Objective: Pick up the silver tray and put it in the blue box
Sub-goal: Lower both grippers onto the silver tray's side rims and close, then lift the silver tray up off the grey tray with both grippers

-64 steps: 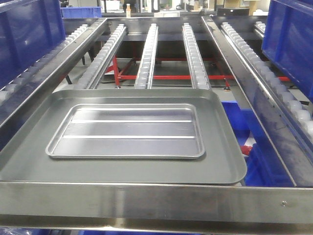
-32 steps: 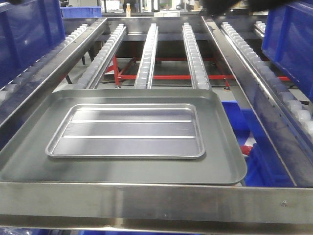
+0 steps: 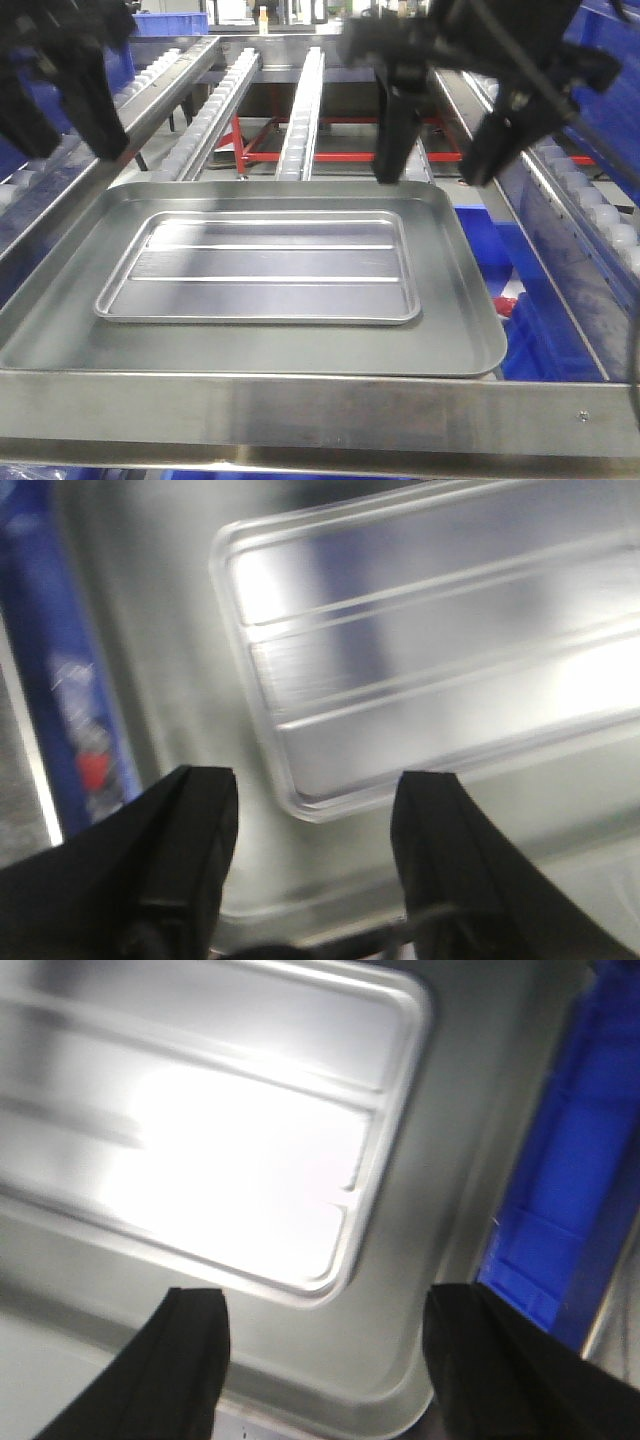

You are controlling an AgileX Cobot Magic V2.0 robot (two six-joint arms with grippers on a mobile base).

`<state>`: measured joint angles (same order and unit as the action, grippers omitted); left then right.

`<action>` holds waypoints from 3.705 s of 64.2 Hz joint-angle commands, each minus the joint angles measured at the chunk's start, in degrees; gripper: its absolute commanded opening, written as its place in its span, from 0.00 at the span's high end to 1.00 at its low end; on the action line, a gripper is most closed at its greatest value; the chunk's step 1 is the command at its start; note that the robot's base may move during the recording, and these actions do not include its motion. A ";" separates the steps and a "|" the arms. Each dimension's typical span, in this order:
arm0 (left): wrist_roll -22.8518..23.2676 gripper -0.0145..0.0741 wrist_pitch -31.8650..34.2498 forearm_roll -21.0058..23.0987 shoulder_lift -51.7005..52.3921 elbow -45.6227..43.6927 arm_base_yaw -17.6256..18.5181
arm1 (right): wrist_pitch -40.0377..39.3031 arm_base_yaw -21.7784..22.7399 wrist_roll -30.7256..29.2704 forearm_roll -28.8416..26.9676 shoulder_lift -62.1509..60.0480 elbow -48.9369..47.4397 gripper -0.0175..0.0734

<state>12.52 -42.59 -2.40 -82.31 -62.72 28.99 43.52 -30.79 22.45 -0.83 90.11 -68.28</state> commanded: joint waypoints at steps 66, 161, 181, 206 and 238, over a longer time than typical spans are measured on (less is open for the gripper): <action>6.36 0.54 2.49 -1.17 -19.58 -10.72 -0.14 | -4.68 2.13 2.19 3.58 14.63 -8.83 0.24; 10.71 0.95 -1.13 -2.32 -19.26 -11.79 -2.35 | 0.72 2.13 2.19 3.98 14.58 -12.04 0.74; 10.93 0.95 -3.89 -2.32 -7.59 -11.91 -2.24 | 9.06 1.91 5.10 9.24 6.89 -16.21 0.74; 19.79 0.95 -14.09 -9.75 -1.93 -14.77 7.61 | 19.63 -1.34 9.07 16.30 -5.27 -16.15 0.74; 22.79 0.95 -17.11 -10.22 -1.93 -24.24 14.48 | 22.91 -1.48 9.07 16.35 -10.37 -11.94 0.74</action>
<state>35.26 -61.87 -11.13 -86.71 -84.74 42.85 67.61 -32.31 32.94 13.55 82.19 -79.20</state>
